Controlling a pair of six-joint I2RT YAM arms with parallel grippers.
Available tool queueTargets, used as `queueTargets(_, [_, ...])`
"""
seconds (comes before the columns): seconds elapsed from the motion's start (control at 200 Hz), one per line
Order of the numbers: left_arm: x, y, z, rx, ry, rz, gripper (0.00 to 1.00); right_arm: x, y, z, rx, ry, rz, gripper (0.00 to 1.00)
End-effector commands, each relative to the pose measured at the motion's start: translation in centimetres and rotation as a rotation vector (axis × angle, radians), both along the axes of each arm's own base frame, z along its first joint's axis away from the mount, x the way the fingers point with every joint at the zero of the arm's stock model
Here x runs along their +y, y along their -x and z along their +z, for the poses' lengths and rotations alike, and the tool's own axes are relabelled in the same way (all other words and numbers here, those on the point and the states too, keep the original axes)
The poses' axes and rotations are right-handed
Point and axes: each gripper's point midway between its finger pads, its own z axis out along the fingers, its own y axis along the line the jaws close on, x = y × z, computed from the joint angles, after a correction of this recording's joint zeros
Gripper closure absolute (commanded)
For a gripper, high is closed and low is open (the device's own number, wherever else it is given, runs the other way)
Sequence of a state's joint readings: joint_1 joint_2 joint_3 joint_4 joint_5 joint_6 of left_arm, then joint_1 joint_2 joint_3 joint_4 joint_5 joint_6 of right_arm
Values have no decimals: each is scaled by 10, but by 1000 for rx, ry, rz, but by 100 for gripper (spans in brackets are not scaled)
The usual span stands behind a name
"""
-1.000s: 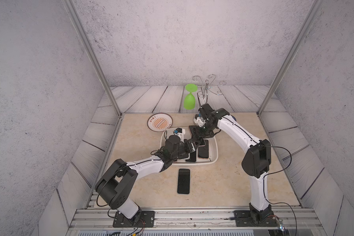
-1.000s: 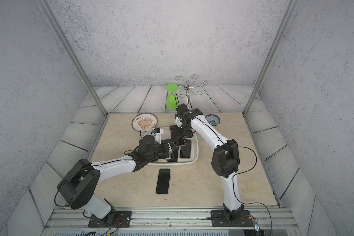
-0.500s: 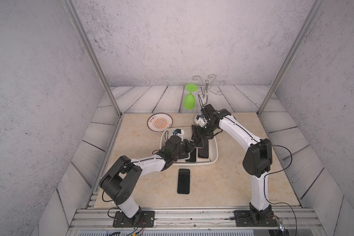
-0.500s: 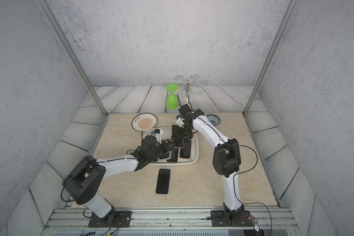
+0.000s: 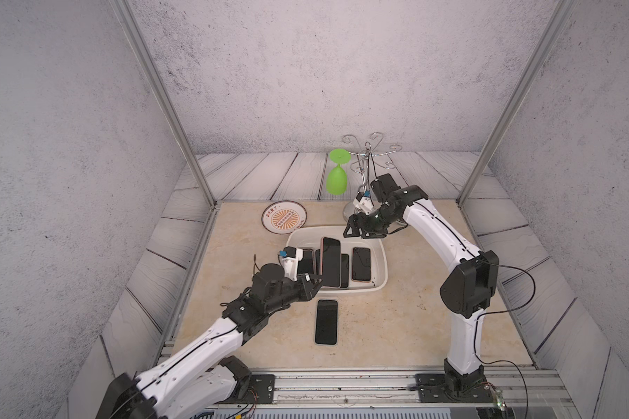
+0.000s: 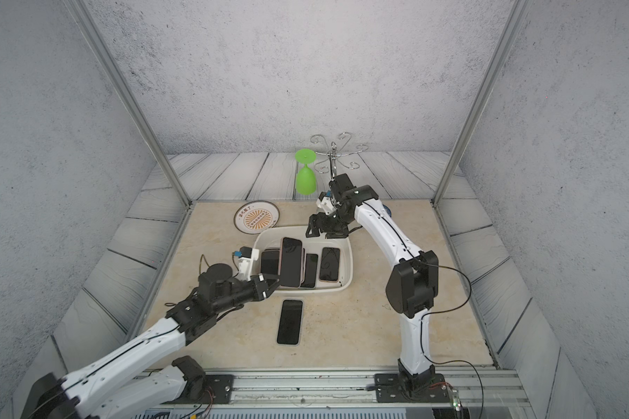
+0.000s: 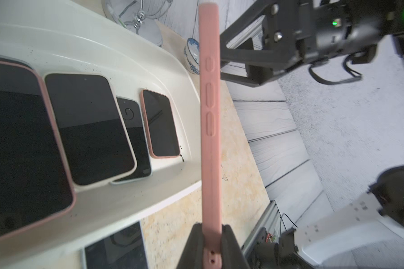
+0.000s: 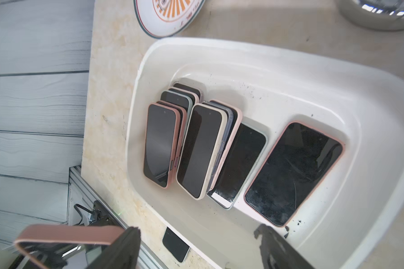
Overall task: Take the phone out of the storage box
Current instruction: Place the phone at the center of the board.
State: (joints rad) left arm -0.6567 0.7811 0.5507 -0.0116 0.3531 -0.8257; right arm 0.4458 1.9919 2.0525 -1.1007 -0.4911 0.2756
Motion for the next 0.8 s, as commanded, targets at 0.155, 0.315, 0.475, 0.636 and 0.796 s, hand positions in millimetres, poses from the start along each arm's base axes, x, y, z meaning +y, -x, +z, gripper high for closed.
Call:
queueTargets(0.155, [87, 83, -74, 237, -198, 120, 100, -1, 15, 16, -25, -21, 45, 15])
queueTargets(0.315, [92, 90, -85, 289, -271, 134, 100, 0, 17, 14, -21, -31, 50, 15])
queueTargets(0.475, [85, 92, -104, 348, -399, 78, 100, -2, 19, 11, -21, -23, 56, 15])
queueTargets(0.636, [81, 95, -131, 415, -398, 76, 100, -7, 20, 3, -21, 10, 61, 15])
queueTargets(0.796, [70, 88, -144, 390, -313, 87, 100, -7, 15, -14, 6, 34, 63, 14])
